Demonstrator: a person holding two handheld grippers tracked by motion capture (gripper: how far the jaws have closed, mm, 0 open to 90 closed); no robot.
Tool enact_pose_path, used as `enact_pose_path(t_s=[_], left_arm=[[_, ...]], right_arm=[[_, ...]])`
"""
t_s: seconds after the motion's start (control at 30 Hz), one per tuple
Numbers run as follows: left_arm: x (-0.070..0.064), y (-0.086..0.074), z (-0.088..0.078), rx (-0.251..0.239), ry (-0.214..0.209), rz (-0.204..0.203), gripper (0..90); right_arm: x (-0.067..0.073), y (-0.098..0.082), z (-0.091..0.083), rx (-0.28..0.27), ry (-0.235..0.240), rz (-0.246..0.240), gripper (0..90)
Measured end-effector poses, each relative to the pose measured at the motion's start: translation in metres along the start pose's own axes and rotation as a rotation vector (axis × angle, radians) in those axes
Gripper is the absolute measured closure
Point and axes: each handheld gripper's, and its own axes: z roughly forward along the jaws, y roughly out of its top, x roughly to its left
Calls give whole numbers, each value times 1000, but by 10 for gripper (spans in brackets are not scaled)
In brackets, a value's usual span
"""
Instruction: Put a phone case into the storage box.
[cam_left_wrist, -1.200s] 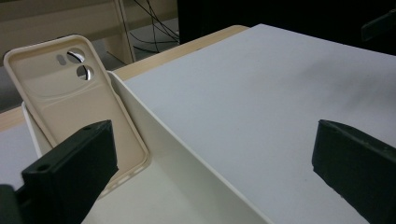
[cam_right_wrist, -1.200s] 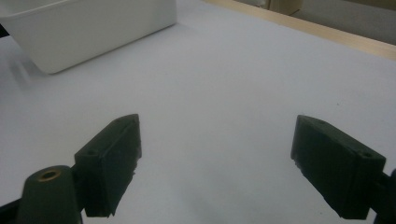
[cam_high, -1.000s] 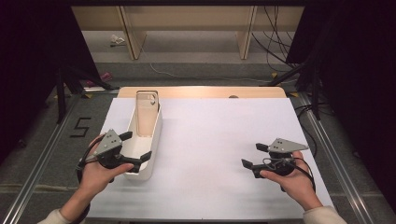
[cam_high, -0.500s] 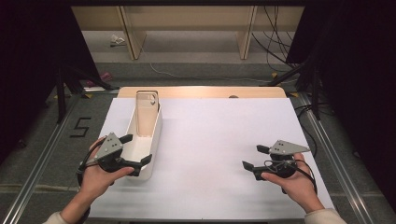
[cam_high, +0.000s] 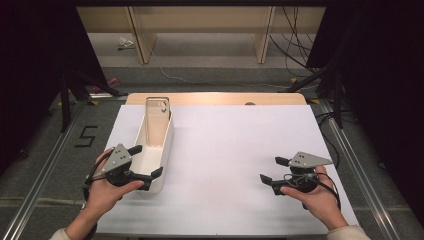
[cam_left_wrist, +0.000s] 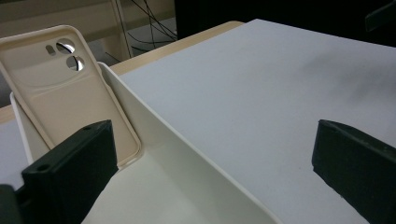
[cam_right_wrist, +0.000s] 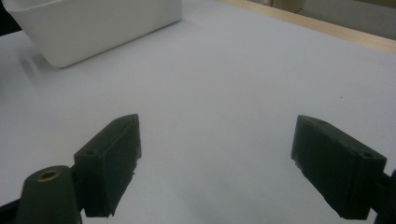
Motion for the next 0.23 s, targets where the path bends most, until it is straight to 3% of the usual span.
enact_pose_path(t_s=[0.23], left_arm=[[0, 0, 0, -3, 5, -4, 0]], right_arm=[[3, 0, 1, -2, 6, -5, 169]])
